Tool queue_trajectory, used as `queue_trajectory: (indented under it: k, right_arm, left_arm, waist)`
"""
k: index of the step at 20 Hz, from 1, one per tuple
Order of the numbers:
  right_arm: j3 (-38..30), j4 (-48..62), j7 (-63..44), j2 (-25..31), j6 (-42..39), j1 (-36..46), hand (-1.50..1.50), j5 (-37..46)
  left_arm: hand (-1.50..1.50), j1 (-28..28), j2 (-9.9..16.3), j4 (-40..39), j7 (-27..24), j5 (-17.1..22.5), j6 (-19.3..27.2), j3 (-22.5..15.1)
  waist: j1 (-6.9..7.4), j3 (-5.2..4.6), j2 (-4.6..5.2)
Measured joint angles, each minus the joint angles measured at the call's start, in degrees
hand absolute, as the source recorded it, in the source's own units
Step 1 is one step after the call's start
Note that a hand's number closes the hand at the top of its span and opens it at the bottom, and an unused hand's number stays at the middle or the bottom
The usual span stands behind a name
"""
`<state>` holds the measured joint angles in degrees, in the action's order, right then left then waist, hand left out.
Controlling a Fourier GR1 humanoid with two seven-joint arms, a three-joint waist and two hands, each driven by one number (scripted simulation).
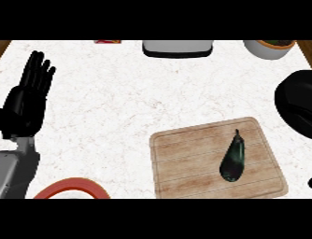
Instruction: Pick the eggplant from the cutting board and place it in the pot
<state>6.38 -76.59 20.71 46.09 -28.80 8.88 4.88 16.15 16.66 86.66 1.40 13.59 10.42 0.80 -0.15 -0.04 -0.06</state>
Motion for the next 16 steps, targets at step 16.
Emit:
queue_trajectory:
  k: [16]
  right_arm:
    - [0.9, -3.7, -8.4, -12.4, -2.7, -1.0, -1.5, 10.8]
  left_arm:
    - [0.0, 0.1, -2.4, 1.2, 1.3, -3.4, -1.7, 2.2]
  waist:
    - [0.13, 0.05, 0.06]
